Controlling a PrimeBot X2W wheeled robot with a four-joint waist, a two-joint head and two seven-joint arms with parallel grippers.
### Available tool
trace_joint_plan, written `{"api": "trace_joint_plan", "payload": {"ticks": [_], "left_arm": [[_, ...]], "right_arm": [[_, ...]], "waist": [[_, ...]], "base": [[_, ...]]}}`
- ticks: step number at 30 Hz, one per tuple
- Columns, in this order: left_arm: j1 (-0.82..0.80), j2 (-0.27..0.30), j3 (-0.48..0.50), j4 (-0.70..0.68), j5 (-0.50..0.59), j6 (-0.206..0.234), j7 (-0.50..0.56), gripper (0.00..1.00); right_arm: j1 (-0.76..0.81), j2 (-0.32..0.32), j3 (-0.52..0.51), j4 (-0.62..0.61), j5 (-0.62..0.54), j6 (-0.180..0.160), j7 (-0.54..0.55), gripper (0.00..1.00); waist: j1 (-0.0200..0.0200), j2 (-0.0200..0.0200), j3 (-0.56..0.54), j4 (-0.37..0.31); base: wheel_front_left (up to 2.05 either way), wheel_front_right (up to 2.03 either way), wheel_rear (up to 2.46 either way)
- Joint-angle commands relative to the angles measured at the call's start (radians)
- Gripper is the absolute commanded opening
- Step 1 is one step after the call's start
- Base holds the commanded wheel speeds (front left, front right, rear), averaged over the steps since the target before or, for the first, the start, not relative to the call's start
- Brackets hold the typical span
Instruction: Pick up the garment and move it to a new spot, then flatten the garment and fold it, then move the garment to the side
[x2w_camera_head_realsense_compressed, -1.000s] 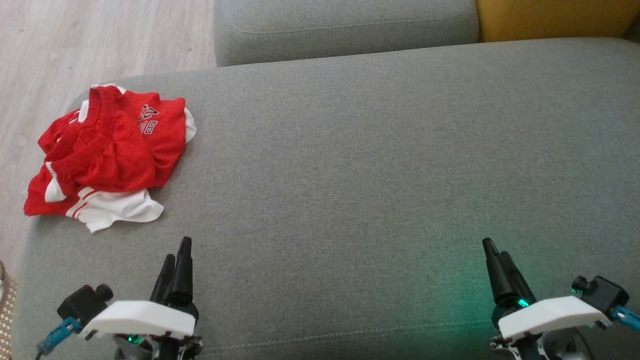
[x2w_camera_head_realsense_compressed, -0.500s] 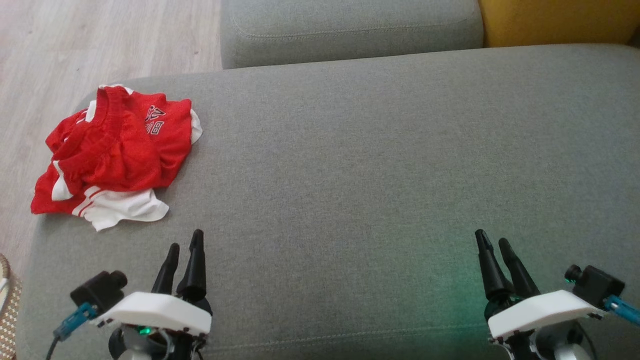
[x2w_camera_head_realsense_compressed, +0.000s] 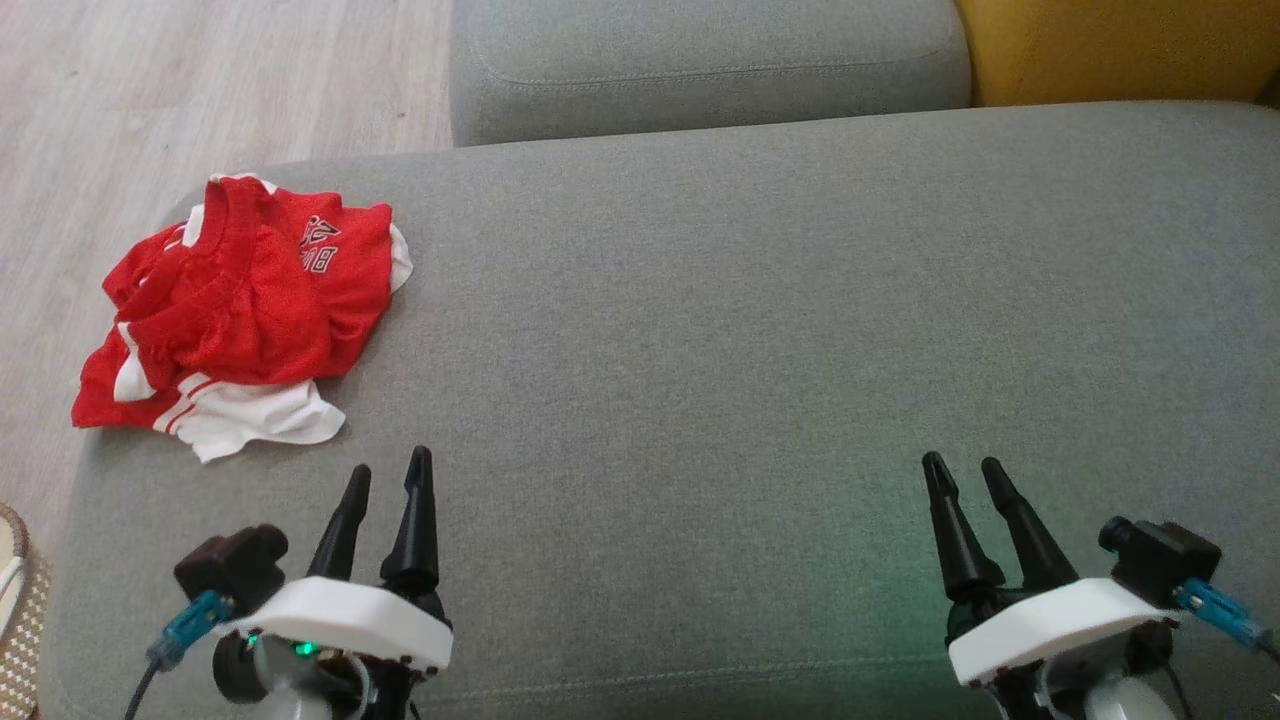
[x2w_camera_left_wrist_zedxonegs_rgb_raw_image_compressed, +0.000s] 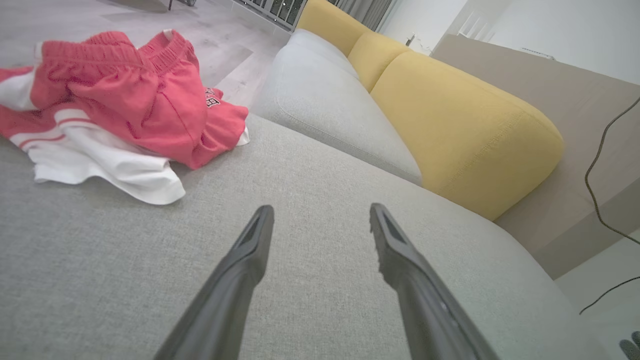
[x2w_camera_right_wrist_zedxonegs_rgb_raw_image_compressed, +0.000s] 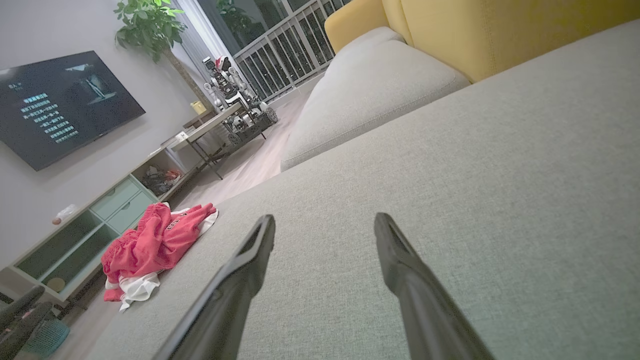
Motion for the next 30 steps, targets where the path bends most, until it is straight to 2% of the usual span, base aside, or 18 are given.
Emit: {"api": "trace_joint_plan", "payload": {"ticks": [1,6,15,30], "left_arm": [[-0.062,0.011,0.013,-0.048,0.04,0.007,-0.017,1.0],[-0.064,0.011,-0.003,-0.067,0.098,0.014,-0.032,1.0],[-0.072,0.013,-0.029,-0.091,0.208,-0.003,-0.059,1.0],[-0.087,0.014,-0.062,-0.129,0.396,0.026,-0.103,1.0]], "right_arm": [[-0.049,-0.011,0.021,-0.049,-0.043,0.0,-0.016,1.0],[-0.045,-0.012,0.022,-0.063,-0.111,0.0,-0.03,1.0],[-0.052,-0.014,0.017,-0.076,-0.22,0.0,-0.057,1.0],[-0.063,-0.016,0.008,-0.09,-0.38,0.0,-0.101,1.0]], "waist": [[0.0,0.0,-0.001,0.001],[0.0,0.0,-0.005,0.006],[0.0,0.0,-0.002,0.013],[0.0,0.0,-0.001,0.015]], "base": [[0.0,0.0,0.0],[0.0,0.0,0.0],[0.0,0.0,0.0],[0.0,0.0,0.0]]}}
